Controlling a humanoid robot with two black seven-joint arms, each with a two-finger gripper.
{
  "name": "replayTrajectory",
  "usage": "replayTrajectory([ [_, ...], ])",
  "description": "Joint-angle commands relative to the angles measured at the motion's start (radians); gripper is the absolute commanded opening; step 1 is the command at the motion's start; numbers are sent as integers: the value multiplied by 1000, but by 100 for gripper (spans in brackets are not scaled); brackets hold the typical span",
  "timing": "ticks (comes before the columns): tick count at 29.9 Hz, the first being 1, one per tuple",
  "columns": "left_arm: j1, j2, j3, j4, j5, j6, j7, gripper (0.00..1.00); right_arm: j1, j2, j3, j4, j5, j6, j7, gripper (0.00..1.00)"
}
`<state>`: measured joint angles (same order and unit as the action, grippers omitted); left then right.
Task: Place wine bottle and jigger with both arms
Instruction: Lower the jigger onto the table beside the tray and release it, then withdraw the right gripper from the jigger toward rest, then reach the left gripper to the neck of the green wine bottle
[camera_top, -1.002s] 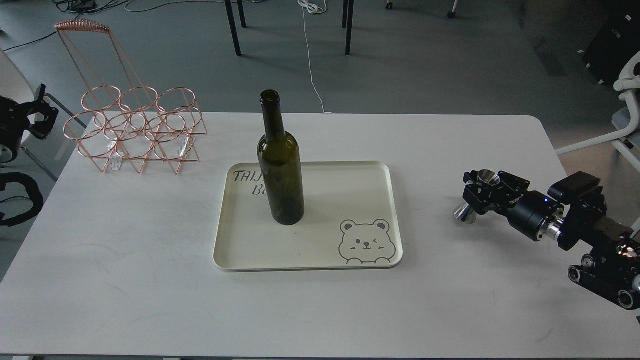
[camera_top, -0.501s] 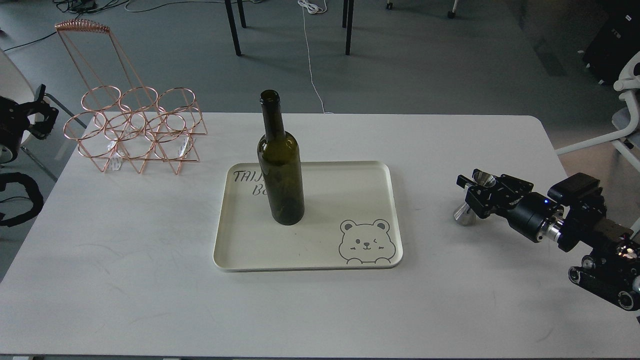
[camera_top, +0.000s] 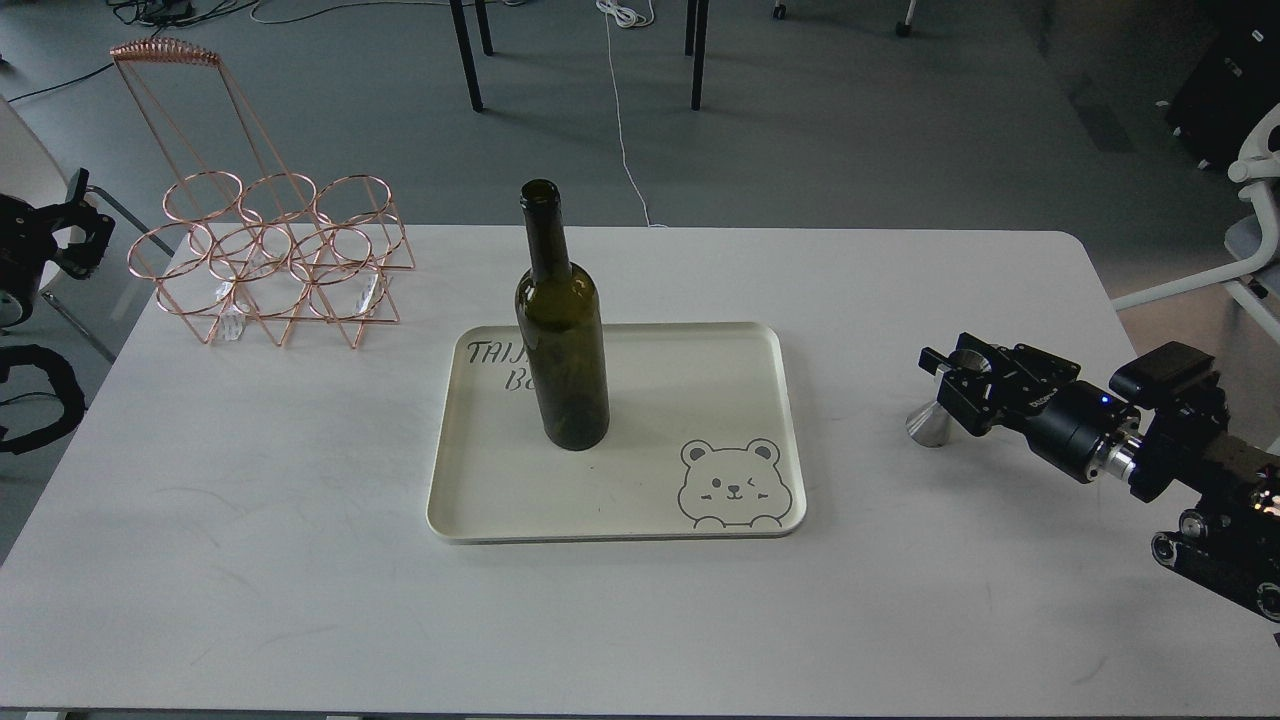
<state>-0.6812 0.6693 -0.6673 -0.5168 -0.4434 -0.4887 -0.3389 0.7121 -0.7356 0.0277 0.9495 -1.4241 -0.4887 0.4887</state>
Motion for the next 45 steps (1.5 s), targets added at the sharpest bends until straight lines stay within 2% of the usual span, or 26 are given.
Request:
replayTrajectory([
  [1, -1, 1, -2, 0, 0, 0, 1, 98, 0, -82, 6, 72, 2, 0, 0, 84],
  [8, -1, 4, -2, 0, -2, 0, 1, 98, 1, -179, 60, 167, 94, 0, 0, 87],
  [15, -3, 45, 8, -6, 8, 0, 8, 98, 35, -180, 207, 227, 282, 0, 0, 90],
  [20, -4, 84, 18, -81, 128, 0, 14, 98, 108, -169, 276, 219, 453, 18, 0, 90],
  [27, -8, 194, 12, -281, 408, 0, 5, 98, 176, -134, 357, 132, 717, 225, 0, 92],
  [33, -1, 360, 20, -544, 491, 7, 6, 98, 185, -48, 432, -35, 925, 401, 0, 95],
  [41, 3, 556, 20, -911, 800, 134, 6, 98, 185, 99, 492, -363, 1275, 679, 0, 95],
  [45, 2, 595, 18, -1054, 1056, 191, 8, 97, 185, 162, 494, -523, 1428, 826, 0, 96],
])
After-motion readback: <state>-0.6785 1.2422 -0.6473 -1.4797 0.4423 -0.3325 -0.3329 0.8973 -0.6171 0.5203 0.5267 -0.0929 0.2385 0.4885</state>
